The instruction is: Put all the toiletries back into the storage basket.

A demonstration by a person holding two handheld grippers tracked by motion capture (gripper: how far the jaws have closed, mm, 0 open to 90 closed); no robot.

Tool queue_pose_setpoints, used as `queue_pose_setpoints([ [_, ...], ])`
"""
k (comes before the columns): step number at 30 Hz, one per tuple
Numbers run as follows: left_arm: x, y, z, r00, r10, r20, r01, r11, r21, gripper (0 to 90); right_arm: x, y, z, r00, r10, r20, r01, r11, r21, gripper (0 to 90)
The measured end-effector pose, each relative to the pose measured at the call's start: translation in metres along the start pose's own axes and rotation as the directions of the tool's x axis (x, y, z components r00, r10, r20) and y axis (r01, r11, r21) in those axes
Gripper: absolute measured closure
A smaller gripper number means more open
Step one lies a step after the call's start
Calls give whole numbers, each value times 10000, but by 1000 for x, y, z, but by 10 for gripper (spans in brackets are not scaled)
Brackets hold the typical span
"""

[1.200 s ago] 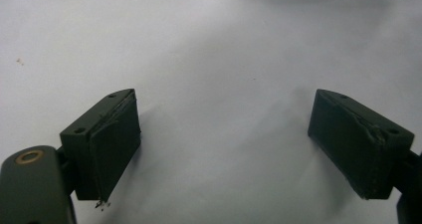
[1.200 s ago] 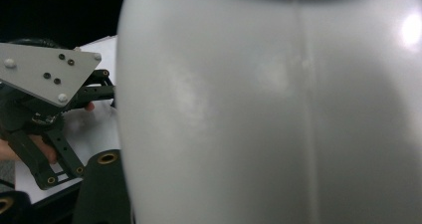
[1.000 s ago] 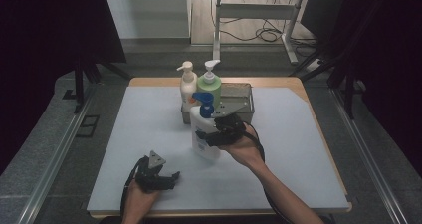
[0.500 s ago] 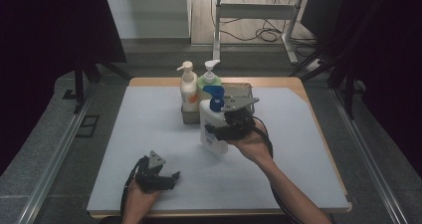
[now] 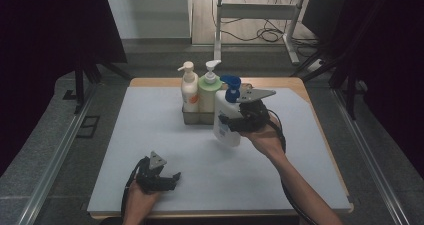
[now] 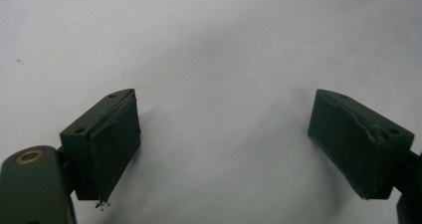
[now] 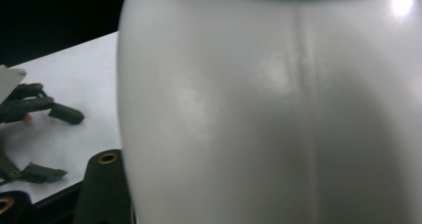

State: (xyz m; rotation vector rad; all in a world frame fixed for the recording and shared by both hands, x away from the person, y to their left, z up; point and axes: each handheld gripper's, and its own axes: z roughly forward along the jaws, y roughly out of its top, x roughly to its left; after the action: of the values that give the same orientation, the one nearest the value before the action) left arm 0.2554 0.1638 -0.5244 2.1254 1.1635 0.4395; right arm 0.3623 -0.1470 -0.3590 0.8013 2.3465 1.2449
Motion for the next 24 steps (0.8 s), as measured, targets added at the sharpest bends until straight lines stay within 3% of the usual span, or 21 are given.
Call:
queue_pose_setpoints([
  [13,0,0,0,10000,-13,5,13,10000,-7,127,-26,5,-15,9961,324,816,-315,9994,-126,378],
  [24,0,0,0,10000,-10,6,10,10000,-7,127,-41,12,-14,9898,580,1300,-553,9982,-244,379],
])
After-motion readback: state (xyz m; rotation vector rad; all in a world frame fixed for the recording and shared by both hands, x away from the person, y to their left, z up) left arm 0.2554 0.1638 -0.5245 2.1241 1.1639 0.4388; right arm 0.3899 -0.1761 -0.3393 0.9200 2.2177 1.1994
